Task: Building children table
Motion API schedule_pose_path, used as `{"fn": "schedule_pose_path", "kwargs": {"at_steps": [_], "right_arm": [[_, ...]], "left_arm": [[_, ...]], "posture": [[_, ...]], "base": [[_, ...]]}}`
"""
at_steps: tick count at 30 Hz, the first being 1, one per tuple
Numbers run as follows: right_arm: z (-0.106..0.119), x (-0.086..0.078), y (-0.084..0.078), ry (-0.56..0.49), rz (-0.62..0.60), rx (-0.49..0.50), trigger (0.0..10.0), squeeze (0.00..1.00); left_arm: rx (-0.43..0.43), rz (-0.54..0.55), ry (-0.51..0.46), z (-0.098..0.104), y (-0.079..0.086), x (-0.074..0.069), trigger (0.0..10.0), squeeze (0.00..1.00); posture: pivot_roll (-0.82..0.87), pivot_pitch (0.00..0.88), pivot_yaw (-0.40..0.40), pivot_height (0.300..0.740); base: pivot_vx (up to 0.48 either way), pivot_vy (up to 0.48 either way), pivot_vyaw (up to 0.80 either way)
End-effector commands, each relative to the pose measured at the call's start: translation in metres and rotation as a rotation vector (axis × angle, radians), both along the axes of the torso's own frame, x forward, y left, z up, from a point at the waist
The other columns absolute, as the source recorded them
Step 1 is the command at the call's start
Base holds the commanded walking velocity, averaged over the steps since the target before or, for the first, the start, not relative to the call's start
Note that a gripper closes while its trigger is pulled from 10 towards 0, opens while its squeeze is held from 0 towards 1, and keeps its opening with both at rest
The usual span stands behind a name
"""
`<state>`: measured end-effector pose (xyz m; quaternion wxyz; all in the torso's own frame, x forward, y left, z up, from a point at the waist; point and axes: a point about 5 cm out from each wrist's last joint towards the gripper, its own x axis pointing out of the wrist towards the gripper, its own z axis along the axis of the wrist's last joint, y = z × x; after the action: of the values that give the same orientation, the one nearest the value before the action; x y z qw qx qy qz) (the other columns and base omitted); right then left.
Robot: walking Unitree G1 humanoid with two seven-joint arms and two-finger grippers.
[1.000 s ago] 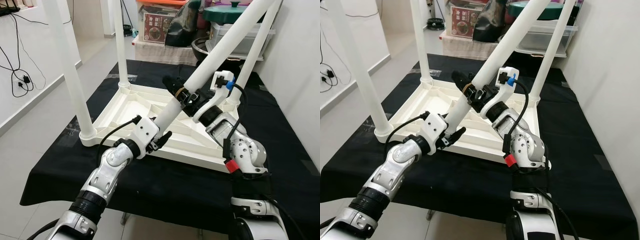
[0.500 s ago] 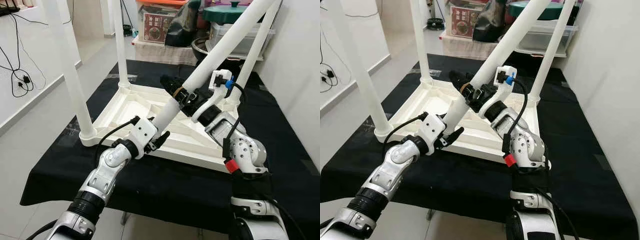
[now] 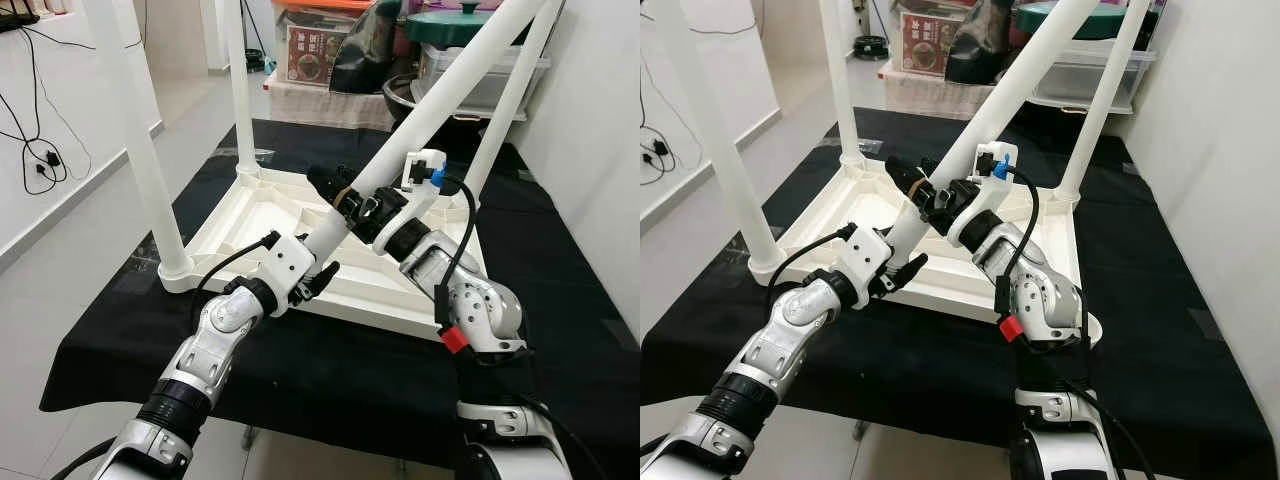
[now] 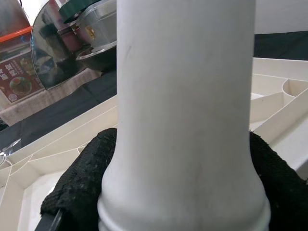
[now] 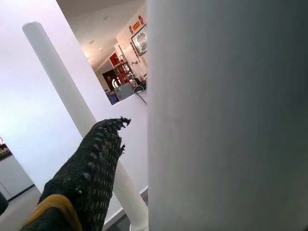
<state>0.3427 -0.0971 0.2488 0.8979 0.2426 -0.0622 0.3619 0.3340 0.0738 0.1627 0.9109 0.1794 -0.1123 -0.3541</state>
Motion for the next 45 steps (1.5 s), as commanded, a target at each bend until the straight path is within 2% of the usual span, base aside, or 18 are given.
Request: {"fn": "schedule_pose_path", "kwargs": {"at_steps": [1,10,11,14,15,26,31,32,39,43,44,45], "right_arm": [[0.0,0.0,0.004,-0.004,0.001,-0.007,10.0,0.0],[0.0,0.002,0.006,-0.008,-0.01,-0.008,10.0,0.0],[0.0,0.002,0.007,-0.009,-0.01,-0.005,4.1,0.0],[0.0,0.002,0.007,-0.009,-0.01,-0.004,4.1,0.0],[0.0,0.002,0.007,-0.01,-0.01,-0.004,0.0,0.0],[-0.002,0.001,0.009,-0.008,-0.008,-0.009,0.0,0.0],[-0.002,0.001,0.009,-0.007,-0.01,-0.006,0.0,0.0],[-0.002,0.001,0.008,-0.01,-0.015,-0.004,0.0,0.0],[0.0,0.002,0.006,-0.014,-0.025,-0.001,0.0,0.0],[0.003,0.005,0.0,-0.02,-0.045,0.004,0.0,0.0],[0.006,0.009,-0.007,-0.029,-0.078,0.01,0.0,0.0],[0.008,0.01,-0.01,-0.034,-0.093,0.01,0.0,0.0]], "left_arm": [[0.035,-0.072,-0.037,0.003,-0.014,-0.004,10.0,0.0],[0.03,-0.084,-0.035,0.002,-0.018,-0.005,10.0,0.0],[0.029,-0.084,-0.034,0.002,-0.018,-0.005,10.0,0.0],[0.026,-0.083,-0.032,0.002,-0.018,-0.005,10.0,0.0],[0.026,-0.081,-0.03,0.002,-0.018,-0.005,10.0,0.0],[0.022,-0.061,-0.03,0.002,-0.014,-0.002,10.0,0.0],[-0.001,-0.036,0.019,0.0,-0.01,0.0,10.0,0.0],[-0.014,0.013,0.053,-0.003,-0.004,0.004,10.0,1.0],[-0.031,0.036,0.053,-0.001,0.002,0.006,10.0,1.0],[-0.006,0.061,0.051,-0.004,0.01,0.006,10.0,1.0],[0.016,0.09,0.072,-0.012,0.02,0.002,10.0,0.0],[0.019,0.103,0.082,-0.015,0.024,-0.001,10.0,0.0]], "posture": [[0.02,0.0,-0.054,0.74],[0.02,0.0,-0.053,0.74],[0.02,0.0,-0.053,0.74],[0.02,0.0,-0.053,0.74],[0.02,0.0,-0.052,0.74],[0.02,0.0,-0.054,0.74],[0.02,0.0,-0.052,0.74],[0.02,0.0,-0.054,0.74],[0.02,0.0,-0.053,0.74],[0.03,0.0,-0.056,0.74],[0.03,0.0,-0.057,0.74],[0.04,0.0,-0.058,0.74]], "base": [[0.0,0.0,0.0],[0.0,0.0,0.0],[0.0,0.0,0.0],[0.0,0.0,0.0],[0.0,0.0,0.0],[0.0,0.0,0.0],[0.0,0.0,0.0],[0.0,0.0,0.0],[0.0,0.0,0.0],[0.0,0.0,0.0],[0.0,0.0,0.0],[0.0,0.0,0.0]]}}
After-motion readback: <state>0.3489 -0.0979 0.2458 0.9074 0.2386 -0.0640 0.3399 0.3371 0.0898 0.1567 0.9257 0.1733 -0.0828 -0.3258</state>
